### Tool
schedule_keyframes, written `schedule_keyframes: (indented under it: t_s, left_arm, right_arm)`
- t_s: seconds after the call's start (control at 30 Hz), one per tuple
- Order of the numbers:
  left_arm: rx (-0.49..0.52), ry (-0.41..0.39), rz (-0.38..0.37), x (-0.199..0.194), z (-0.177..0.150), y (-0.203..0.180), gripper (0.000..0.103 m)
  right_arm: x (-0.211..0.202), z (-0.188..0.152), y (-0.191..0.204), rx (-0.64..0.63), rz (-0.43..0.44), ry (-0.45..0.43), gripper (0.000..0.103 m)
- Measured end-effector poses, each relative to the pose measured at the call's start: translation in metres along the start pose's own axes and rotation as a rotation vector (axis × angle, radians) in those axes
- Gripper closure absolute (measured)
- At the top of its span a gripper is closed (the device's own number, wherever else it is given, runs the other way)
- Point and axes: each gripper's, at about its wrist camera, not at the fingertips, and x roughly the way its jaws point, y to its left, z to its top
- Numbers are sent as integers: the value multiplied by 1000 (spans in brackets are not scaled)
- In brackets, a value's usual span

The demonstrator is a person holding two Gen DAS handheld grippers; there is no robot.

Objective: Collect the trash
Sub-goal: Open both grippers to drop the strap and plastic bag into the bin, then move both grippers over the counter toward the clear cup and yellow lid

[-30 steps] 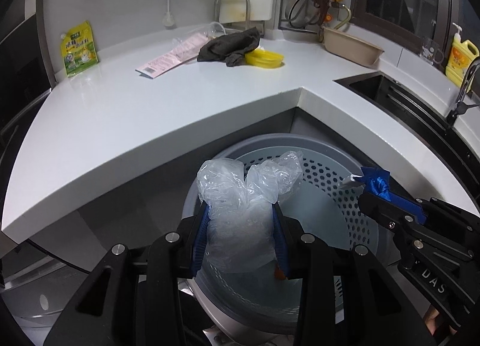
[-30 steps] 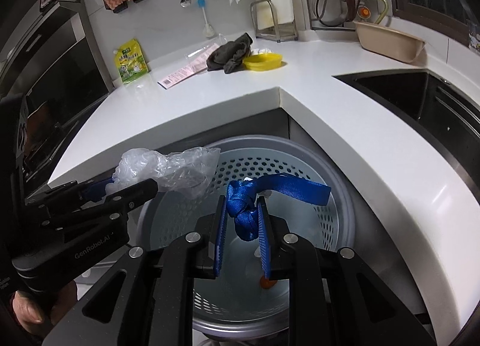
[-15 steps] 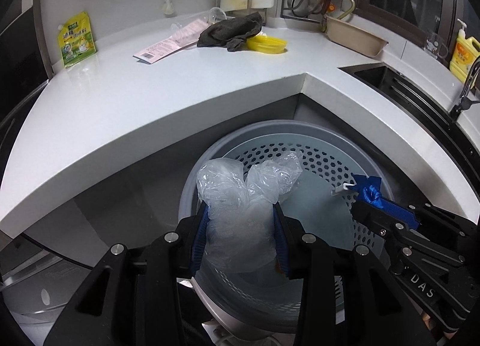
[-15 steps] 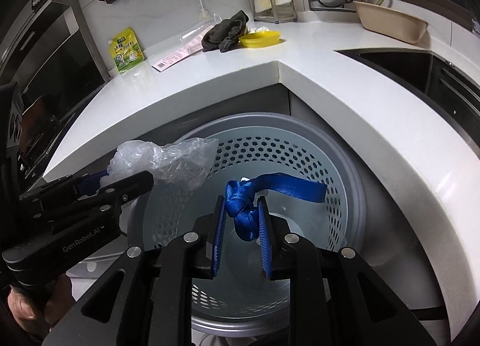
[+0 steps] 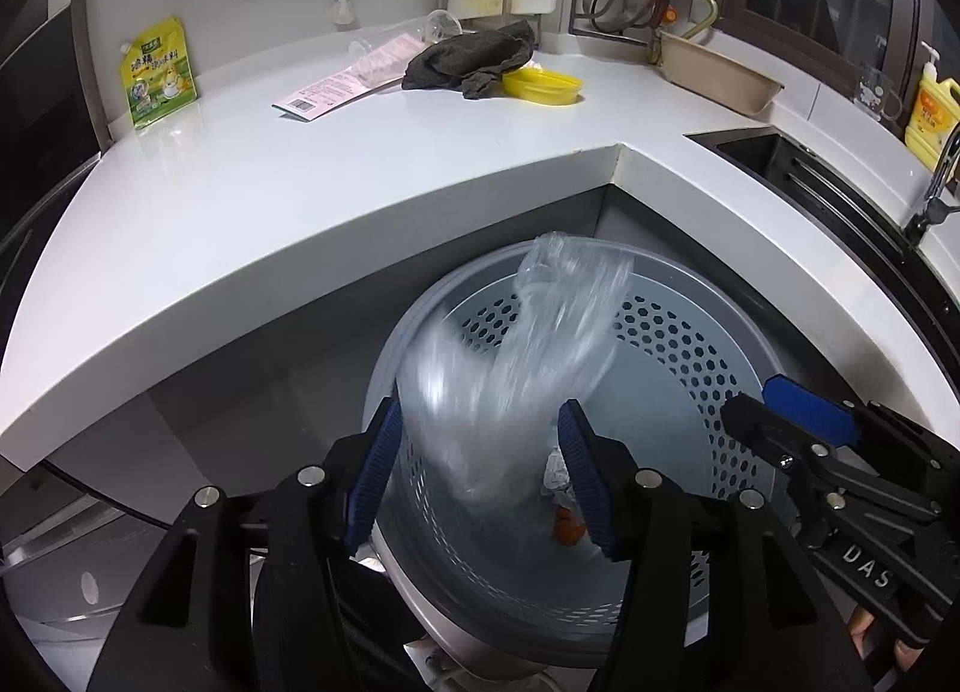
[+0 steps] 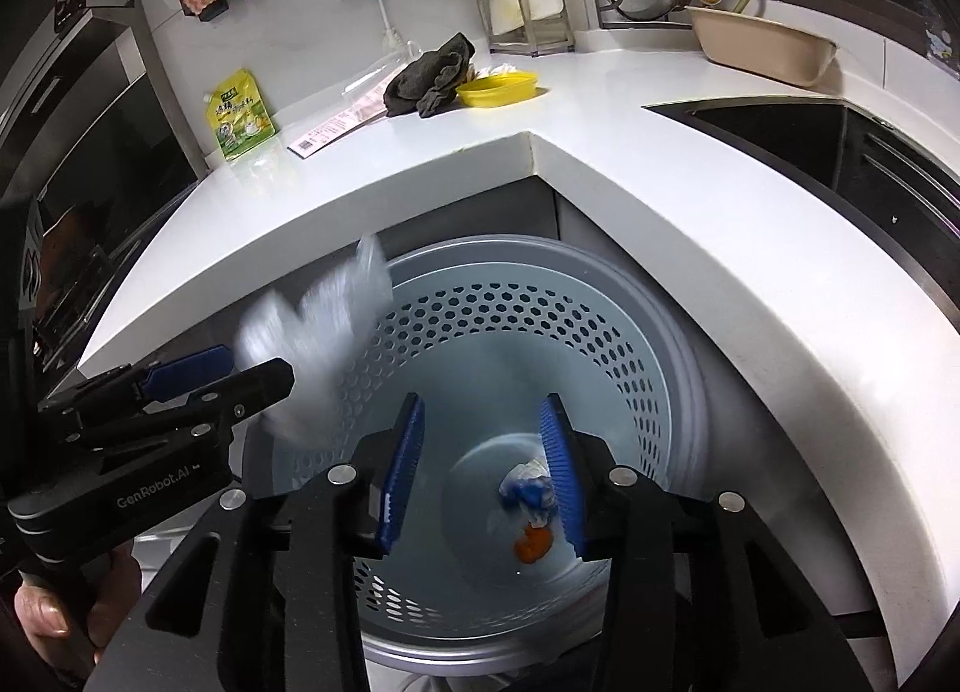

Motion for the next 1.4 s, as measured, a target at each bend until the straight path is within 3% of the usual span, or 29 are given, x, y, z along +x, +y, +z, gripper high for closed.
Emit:
schedule_keyframes:
  t_s: [0.13,0.37,0.5,0.57,0.7,1.07,1.4]
  left_arm:
    - [-5,-3,0,-1,0,0,42]
    - [0,-23,-4,-7,3,2,41]
    - [-6,-74,20,-18,5,7,22]
    - [-15,-97,24,-24,8,11,21]
    - [-49,-155,66,-36,14,23,7]
    - [-71,-219,63,-46,42,45,6]
    - [-84,-260,81,-34,91,68,6]
  right_arm:
    - [-1,-1,-1,3,0,1,62]
    - [-6,-1,0,3,4,-16,57]
    - [-10,1,0,9,13,-39,53]
    - [-12,2,0,12,9,-49,50]
    - [-16,5,3,10,5,-70,42]
    - [-22,24,10,-15,-8,-133,28]
    - [-14,81,7,-49,-24,-185,23]
